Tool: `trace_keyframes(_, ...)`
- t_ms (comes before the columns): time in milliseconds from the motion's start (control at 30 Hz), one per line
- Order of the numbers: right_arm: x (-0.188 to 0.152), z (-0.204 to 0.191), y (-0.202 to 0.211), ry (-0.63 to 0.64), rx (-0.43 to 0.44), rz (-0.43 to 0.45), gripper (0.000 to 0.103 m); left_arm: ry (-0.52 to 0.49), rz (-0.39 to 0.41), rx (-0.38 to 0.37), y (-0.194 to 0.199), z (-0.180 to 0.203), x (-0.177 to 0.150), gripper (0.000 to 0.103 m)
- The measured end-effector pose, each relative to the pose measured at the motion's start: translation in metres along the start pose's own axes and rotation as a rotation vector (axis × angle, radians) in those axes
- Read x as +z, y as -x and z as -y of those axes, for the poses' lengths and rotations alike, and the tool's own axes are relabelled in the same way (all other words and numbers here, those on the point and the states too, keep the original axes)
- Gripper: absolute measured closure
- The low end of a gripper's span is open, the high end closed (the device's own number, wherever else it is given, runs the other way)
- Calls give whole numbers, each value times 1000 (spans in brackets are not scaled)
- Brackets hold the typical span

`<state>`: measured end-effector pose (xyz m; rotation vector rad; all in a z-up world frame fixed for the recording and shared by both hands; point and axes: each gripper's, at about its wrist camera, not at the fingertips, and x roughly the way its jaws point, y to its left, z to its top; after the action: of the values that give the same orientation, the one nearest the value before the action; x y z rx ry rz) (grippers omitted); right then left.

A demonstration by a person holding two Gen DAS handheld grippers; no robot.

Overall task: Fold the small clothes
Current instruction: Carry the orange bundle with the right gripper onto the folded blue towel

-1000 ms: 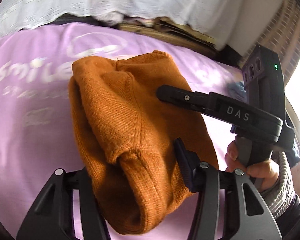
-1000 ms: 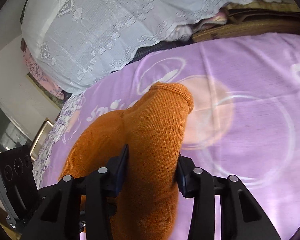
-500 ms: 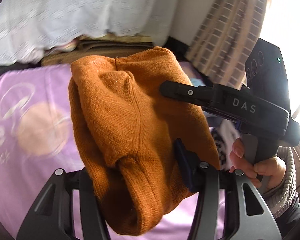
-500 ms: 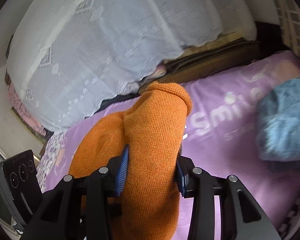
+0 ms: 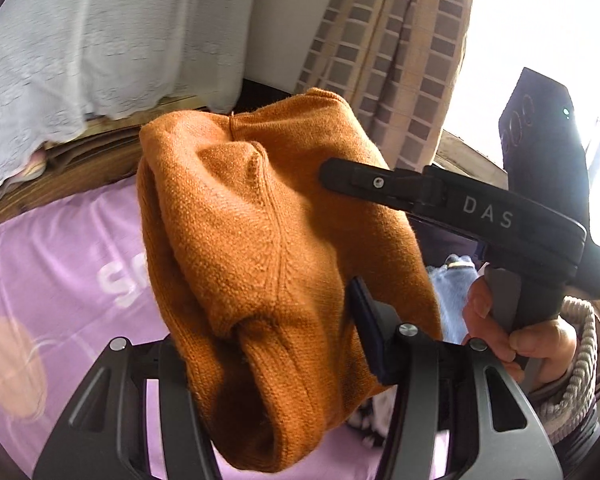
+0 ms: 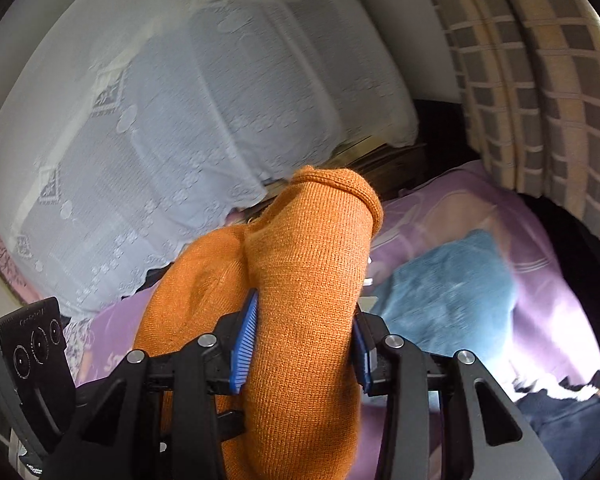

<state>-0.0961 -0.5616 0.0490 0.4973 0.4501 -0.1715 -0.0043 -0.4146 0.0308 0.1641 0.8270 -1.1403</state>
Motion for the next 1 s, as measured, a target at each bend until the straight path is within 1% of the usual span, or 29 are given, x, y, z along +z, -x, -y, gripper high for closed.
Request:
trace_keyframes(100,12,23,2,-29,-19,19,62,-11,-10,-9,-21,12,17,52)
trace_keyframes(200,29,45,-2,-60,-39,24,62,-23,-9,-2,-40,22,33,52)
trace_keyframes(300,43,60,-8,-74,-63,21,62,-19,-7,4,-56,25,43,52)
trace_keyframes(367,46,70,-17,-70,-95,9,62,-10,-21,19,-75,24,46,50)
trace_keyframes(433,40,84,-34,-75,-136,-29,62,-2,-53,55,-94,17,41,48)
trace_keyframes(467,33,95,-46,-80,-165,-61,62,7,-80,97,-110,12,36,47)
trace_keyframes(500,25,103,-59,-74,-214,-103,63,9,-105,146,-123,5,28,47)
trace_keyframes(533,16,110,-71,-69,-260,-145,64,7,-127,185,-133,-1,21,41)
trace_keyframes(567,3,125,-88,-94,-286,-221,64,9,-153,229,-148,-9,10,33)
trace_keyframes(600,-4,137,-97,-147,-263,-266,64,19,-163,249,-157,-16,0,27)
trace_keyframes(633,-8,148,-101,-207,-231,-288,58,26,-166,253,-163,-22,-9,18)
trace_keyframes(667,-9,153,-101,-241,-210,-293,57,36,-147,244,-164,-26,-18,14)
trace_keyframes(700,-9,153,-101,-232,-205,-296,56,41,-122,243,-162,-27,-23,13)
trace_keyframes(833,-12,146,-103,-203,-234,-293,53,39,-96,276,-156,-23,-32,13)
trace_keyframes(933,-13,142,-98,-195,-246,-272,50,13,-76,333,-146,-13,-36,13)
trace_keyframes(1000,-10,136,-86,-168,-257,-222,50,-24,-47,374,-137,-3,-32,13)
